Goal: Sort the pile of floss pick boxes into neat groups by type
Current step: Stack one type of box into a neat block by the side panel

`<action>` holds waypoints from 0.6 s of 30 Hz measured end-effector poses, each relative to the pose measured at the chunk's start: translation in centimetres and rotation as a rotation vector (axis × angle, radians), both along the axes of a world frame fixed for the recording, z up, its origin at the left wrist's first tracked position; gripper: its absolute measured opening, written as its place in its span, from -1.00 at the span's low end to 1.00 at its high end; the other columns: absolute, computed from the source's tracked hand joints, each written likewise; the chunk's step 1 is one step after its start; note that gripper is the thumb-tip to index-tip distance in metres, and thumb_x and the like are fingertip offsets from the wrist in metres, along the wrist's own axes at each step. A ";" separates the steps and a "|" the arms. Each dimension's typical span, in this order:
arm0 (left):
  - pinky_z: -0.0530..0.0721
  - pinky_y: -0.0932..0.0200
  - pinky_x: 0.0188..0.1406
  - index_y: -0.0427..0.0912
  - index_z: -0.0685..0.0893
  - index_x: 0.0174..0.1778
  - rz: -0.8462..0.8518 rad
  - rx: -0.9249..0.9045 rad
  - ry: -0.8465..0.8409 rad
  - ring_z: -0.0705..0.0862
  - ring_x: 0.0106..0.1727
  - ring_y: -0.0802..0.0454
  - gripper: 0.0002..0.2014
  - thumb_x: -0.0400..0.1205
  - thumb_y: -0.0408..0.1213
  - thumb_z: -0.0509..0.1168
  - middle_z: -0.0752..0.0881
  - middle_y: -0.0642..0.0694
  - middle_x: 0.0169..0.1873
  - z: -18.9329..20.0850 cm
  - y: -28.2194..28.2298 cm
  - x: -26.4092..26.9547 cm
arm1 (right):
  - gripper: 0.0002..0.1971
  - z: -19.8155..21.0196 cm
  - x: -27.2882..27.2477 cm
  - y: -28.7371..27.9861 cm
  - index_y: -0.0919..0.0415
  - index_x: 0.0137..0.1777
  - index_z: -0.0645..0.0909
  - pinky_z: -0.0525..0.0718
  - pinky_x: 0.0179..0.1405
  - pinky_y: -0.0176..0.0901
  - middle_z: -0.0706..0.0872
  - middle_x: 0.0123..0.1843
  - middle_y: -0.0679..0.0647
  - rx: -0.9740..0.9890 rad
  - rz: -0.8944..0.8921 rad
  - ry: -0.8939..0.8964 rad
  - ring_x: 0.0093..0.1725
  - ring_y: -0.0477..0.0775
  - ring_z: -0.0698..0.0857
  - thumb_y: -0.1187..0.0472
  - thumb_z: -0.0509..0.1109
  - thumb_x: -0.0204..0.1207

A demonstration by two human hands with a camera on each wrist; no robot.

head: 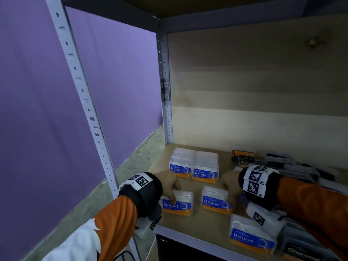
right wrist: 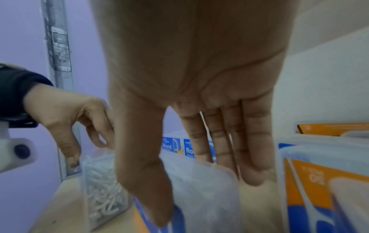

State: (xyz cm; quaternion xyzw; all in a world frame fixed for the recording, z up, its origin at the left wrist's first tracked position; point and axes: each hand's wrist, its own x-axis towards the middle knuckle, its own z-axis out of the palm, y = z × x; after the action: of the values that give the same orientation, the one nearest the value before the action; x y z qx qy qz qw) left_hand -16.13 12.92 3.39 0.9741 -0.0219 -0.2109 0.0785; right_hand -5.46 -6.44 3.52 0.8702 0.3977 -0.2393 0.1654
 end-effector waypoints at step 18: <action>0.45 0.20 0.26 -0.18 0.57 0.40 0.061 0.140 -0.180 0.45 0.43 -0.09 -0.55 0.56 -0.33 0.37 0.43 -0.16 0.43 -0.3 1.9 4.1 | -0.70 1.6 0.3 2.9 0.24 -0.33 0.42 0.27 -0.51 -0.28 0.31 -0.41 0.06 0.027 0.004 -0.079 -0.44 0.00 0.34 0.16 0.44 0.52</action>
State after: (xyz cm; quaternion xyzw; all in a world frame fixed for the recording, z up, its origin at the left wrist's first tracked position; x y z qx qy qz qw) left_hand -12.01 14.86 3.13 0.9924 0.0157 -0.1212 0.0146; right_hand -5.14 -3.54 5.13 0.8804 0.3956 -0.1990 0.1696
